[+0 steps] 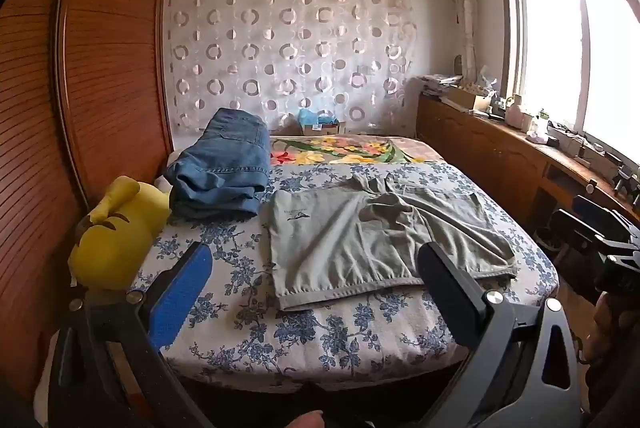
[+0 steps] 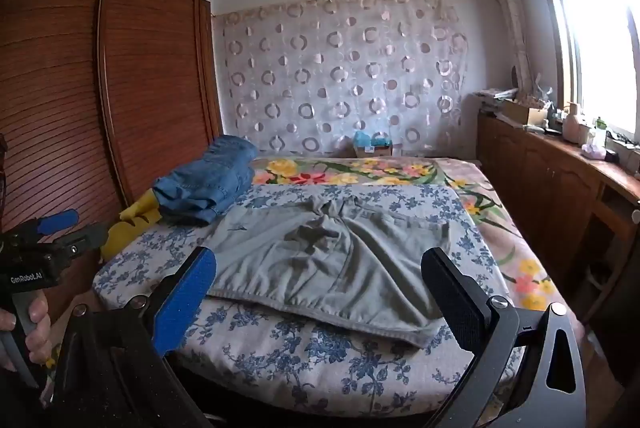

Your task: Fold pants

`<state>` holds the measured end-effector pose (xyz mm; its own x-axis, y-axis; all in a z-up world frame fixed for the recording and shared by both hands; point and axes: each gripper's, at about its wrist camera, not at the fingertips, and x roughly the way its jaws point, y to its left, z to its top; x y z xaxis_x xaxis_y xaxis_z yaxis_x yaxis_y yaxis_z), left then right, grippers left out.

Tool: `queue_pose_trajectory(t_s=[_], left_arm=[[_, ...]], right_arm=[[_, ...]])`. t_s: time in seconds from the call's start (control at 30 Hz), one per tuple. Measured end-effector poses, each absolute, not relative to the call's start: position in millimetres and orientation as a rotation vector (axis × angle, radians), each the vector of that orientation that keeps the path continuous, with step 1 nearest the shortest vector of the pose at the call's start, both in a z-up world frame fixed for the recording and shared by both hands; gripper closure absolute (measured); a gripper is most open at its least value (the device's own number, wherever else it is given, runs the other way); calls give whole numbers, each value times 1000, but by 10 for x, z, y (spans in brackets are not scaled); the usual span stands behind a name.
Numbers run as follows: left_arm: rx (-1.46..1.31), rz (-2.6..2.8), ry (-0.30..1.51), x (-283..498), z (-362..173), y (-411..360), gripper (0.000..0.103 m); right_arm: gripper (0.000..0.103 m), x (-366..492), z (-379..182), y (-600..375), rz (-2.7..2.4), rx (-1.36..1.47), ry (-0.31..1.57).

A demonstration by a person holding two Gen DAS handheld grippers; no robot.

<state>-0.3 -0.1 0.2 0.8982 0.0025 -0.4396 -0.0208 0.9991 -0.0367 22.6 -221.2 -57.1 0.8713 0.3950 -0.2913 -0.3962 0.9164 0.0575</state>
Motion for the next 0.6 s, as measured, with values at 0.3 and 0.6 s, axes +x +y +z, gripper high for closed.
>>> queue_pose_trajectory(t_s=[0.3,0.6], left_arm=[[-36,13,451,-8,6,-4,0],[-33,15,451,-7,5,-7,0]], right_arm=[[0,216,-562,-2211,422,-2,294],[0,196,-557,-2206,417,2,289]])
